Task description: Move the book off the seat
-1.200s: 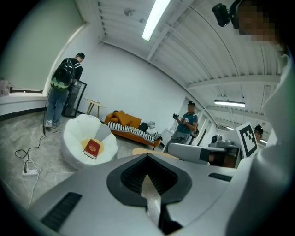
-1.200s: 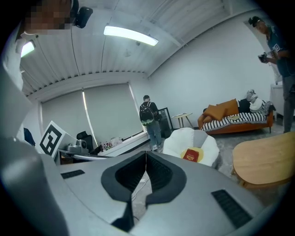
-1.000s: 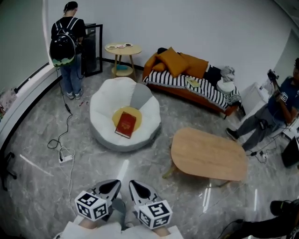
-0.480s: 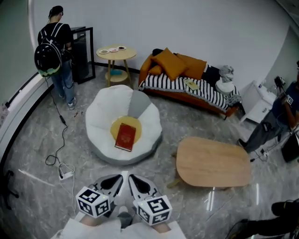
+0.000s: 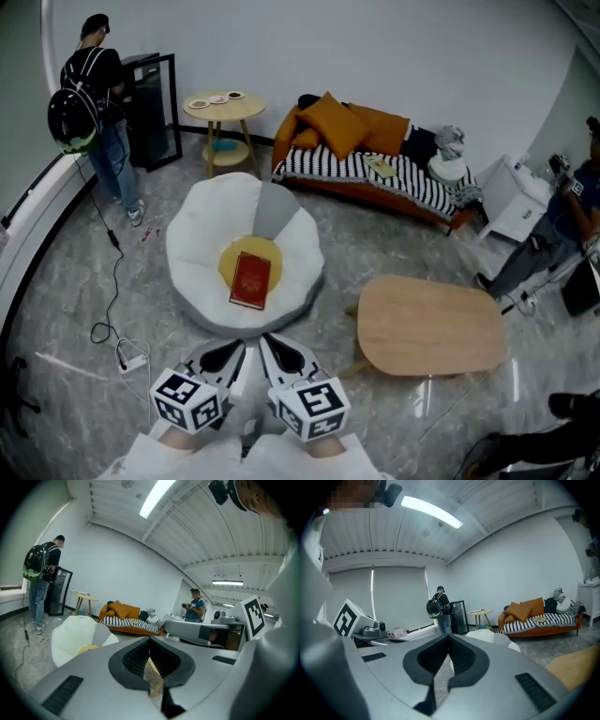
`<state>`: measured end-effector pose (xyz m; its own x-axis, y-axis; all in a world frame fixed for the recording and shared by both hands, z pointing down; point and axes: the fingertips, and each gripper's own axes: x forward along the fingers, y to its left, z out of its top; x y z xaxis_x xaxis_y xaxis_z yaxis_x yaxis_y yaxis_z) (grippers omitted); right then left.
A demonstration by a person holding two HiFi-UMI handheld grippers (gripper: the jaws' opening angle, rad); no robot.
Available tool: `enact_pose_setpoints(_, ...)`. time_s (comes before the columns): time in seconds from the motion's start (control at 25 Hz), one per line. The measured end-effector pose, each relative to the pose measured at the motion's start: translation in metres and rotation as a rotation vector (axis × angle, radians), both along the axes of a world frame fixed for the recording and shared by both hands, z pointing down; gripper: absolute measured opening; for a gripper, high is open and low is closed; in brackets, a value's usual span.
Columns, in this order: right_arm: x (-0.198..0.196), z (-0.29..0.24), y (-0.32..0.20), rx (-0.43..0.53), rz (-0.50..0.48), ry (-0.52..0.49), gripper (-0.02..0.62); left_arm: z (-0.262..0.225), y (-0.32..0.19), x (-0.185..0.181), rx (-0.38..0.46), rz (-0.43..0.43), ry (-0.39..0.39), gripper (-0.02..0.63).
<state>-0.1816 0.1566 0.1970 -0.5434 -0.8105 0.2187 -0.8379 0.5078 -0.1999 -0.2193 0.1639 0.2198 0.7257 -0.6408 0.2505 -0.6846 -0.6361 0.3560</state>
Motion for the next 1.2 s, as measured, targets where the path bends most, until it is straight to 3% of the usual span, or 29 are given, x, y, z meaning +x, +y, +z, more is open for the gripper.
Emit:
enact_pose_setpoints(0.4, 0.011, 0.032, -0.042, -0.054, -0.002, -0.029, 0.012, 0.019, -0.046, 0.005, -0.016, -0.018, -0.006, 0.006)
enact_pose_setpoints(0.76, 0.027, 0.033, -0.144, -0.052, -0.059, -0.042, 0.012, 0.027, -0.152, 0.028, -0.044, -0.056, -0.001, 0.006)
enact_pose_setpoints(1.2, 0.058, 0.03, -0.265, -0.105, -0.12, -0.075, 0.012, 0.018, -0.276, 0.048, -0.06, -0.163, -0.019, 0.006)
